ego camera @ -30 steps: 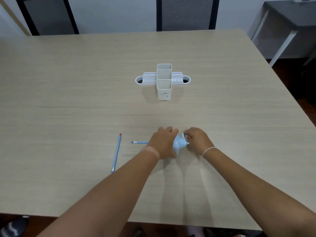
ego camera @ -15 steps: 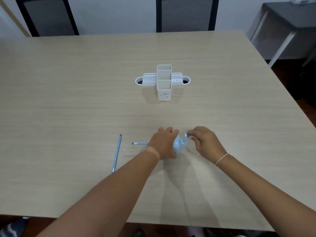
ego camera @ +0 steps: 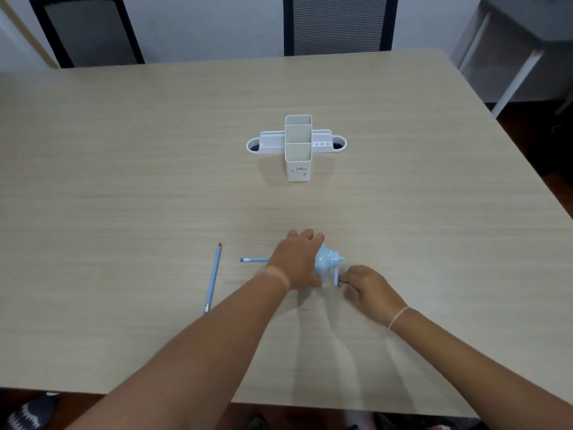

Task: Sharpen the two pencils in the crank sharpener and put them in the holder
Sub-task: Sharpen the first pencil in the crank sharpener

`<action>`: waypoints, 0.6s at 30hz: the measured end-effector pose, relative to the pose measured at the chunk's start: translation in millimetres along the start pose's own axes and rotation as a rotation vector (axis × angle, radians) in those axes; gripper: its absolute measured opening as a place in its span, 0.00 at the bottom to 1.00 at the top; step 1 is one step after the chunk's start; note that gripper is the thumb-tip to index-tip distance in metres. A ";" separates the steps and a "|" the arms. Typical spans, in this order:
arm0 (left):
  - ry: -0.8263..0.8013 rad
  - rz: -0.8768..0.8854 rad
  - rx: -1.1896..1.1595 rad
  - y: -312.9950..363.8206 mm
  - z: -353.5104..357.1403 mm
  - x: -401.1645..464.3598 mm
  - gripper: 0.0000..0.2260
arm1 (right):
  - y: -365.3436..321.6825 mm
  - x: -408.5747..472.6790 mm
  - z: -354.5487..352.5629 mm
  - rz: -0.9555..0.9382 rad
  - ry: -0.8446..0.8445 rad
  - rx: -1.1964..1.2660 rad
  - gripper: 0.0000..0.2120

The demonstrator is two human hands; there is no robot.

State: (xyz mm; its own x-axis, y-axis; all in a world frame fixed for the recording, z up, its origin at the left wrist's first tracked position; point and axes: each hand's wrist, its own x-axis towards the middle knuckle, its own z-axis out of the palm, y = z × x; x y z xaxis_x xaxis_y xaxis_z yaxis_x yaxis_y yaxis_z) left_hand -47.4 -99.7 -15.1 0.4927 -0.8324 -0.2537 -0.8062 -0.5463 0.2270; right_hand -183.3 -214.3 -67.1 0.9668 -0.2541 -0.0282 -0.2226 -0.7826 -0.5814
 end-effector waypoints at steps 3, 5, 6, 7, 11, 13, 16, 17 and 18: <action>0.001 0.008 0.019 -0.3 -0.1 -0.8 0.24 | -13.5 -9.9 -17.0 -0.099 0.154 0.038 0.14; 0.004 0.013 0.014 -0.1 1.3 -1.6 0.25 | -18.8 2.2 -28.5 -0.135 0.247 0.028 0.14; 0.006 0.011 0.012 0.1 1.4 -1.6 0.25 | -20.0 11.7 -33.5 -0.125 0.272 0.030 0.15; 0.006 0.007 0.013 0.5 1.4 -2.1 0.25 | -19.7 22.1 -37.1 -0.104 0.283 0.037 0.15; 0.010 0.002 0.009 0.6 1.1 -1.0 0.24 | -6.7 57.3 -35.1 -0.007 0.245 0.018 0.07; 0.012 0.004 0.012 0.5 0.8 -1.5 0.24 | 0.7 65.8 -28.2 0.032 0.175 0.008 0.07; 0.021 0.002 0.015 0.0 2.2 -1.3 0.24 | 6.2 59.0 -12.3 0.096 0.042 -0.038 0.07; 0.023 -0.003 0.017 -0.1 2.2 -1.3 0.25 | 6.4 53.0 -6.7 0.094 0.033 -0.065 0.08; 0.020 -0.006 0.014 -0.1 2.5 -1.1 0.25 | 7.0 45.5 -0.4 0.085 0.040 -0.067 0.09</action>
State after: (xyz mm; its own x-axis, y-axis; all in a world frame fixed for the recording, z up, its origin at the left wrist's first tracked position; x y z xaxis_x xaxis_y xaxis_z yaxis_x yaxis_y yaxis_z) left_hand -48.6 -98.5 -17.2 0.5041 -0.8308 -0.2360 -0.8077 -0.5502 0.2118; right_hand -140.9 -231.5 -72.1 0.9385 -0.3429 -0.0417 -0.3129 -0.7930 -0.5228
